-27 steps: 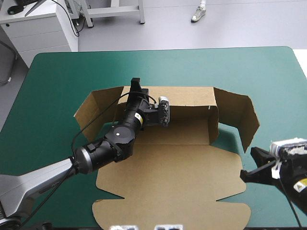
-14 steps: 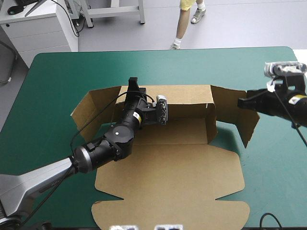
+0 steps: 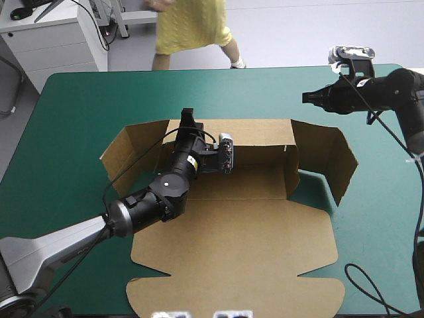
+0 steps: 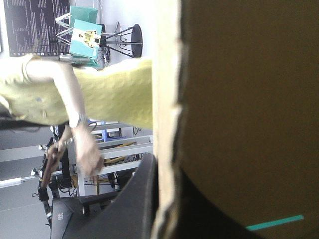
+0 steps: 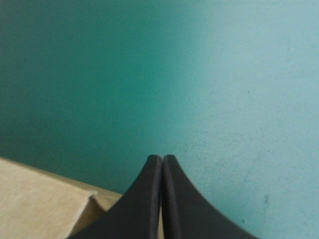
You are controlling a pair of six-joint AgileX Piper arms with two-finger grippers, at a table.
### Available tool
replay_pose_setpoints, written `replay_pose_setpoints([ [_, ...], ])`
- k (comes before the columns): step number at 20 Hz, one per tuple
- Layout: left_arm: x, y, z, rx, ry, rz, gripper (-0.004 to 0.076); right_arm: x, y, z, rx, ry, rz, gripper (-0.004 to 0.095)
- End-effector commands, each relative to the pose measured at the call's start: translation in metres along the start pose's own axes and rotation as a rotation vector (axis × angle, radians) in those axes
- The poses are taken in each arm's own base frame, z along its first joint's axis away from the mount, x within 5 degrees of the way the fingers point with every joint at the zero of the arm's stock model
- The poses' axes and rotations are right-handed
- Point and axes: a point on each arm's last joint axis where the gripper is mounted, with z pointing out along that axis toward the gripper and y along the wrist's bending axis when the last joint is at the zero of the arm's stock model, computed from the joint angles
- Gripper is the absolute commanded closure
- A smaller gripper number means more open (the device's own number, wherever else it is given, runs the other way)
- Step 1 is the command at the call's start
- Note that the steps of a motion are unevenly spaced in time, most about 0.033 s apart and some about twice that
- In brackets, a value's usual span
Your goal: Fold the box
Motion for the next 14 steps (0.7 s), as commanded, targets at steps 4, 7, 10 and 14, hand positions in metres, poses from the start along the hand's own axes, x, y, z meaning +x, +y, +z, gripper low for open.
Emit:
replay_pose_setpoints([
  [4,0.004,0.023,-0.011,-0.086,0.014,-0.067,0.0731,-0.007,-0.011,0.027,0.041,0.147,0.024,0.092],
  [7,0.004,0.024,-0.011,-0.09,0.014,-0.062,0.0731,0.001,-0.007,0.027,0.022,0.225,-0.014,0.092],
  [10,0.003,0.025,-0.011,-0.102,0.004,-0.045,0.0731,0.009,-0.004,0.023,-0.002,0.31,-0.021,0.092],
  [14,0.003,0.024,-0.01,-0.098,0.005,-0.044,0.0731,0.005,0.007,0.006,-0.061,0.259,-0.034,0.092],
])
